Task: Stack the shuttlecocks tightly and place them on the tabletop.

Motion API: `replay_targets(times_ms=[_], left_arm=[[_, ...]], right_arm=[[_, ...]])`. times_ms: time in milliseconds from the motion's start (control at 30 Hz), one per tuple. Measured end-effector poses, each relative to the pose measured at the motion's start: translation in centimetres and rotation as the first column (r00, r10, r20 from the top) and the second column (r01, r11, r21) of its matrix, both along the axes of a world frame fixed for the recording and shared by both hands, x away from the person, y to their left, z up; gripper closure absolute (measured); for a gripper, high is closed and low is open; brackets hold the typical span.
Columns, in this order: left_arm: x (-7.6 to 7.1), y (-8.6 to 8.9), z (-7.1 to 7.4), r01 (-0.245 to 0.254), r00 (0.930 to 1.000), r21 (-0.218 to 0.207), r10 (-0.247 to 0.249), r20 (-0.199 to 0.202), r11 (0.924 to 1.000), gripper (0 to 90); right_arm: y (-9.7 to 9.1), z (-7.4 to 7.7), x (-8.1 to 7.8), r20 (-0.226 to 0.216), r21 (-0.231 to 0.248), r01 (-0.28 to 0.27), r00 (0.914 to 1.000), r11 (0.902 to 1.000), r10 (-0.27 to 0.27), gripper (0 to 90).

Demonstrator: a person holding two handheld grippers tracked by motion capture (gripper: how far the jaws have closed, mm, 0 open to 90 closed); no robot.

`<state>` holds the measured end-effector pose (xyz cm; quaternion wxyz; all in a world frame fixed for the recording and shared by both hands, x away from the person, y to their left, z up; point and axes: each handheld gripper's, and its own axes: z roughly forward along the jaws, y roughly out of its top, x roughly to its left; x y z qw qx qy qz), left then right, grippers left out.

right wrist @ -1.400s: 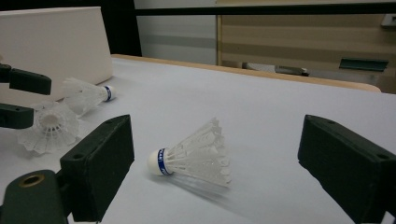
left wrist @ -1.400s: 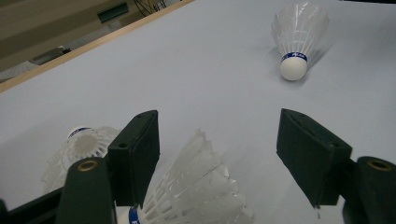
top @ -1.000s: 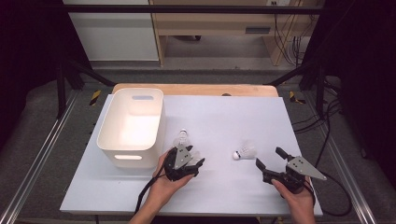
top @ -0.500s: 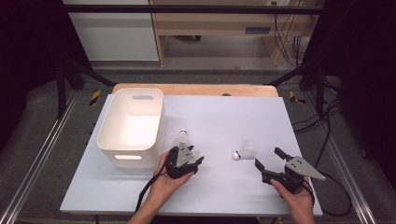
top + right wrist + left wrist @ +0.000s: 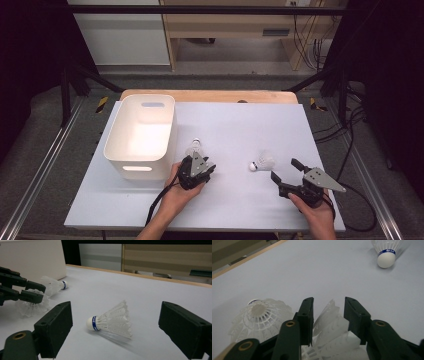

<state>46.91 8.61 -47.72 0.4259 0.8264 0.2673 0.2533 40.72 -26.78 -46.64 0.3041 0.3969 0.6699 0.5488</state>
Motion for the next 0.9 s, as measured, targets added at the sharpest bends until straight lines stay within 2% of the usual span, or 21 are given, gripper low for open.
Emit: replay_targets(times_ms=[333, 533, 633, 733, 900], left_arm=[[-0.1, -0.3, 0.2, 0.020, 0.9997, 0.004, -0.020, 0.011, 0.9998, 87.3], [-0.6, -0.8, 1.0, -0.023, 0.9997, -0.004, 0.023, -0.012, 0.9997, 89.8], [-1.0, -1.6, 1.6, -0.044, 0.9979, -0.011, 0.044, -0.048, 0.9990, 90.0], [-1.1, -2.9, 2.1, -0.056, 0.9928, -0.024, 0.053, -0.107, 0.9981, 89.9], [-0.6, -4.8, 2.0, -0.084, 0.9906, 0.000, 0.084, -0.108, 0.9964, 89.9]], right_arm=[[-0.1, 0.0, 0.0, -0.003, 0.008, -0.001, 1.0000, 1.0000, 0.001, 12.5], [-0.1, 0.0, 0.0, -0.003, 0.008, 0.000, 1.0000, 1.0000, 0.000, 12.5], [-0.1, 0.0, 0.0, -0.001, 0.008, 0.001, 1.0000, 1.0000, -0.001, 12.5], [-0.2, 0.1, 0.0, -0.002, 0.006, 0.001, 1.0000, 1.0000, -0.001, 12.5], [-0.2, 0.1, 0.0, 0.000, 0.011, 0.001, 1.0000, 0.9999, -0.001, 12.6]])
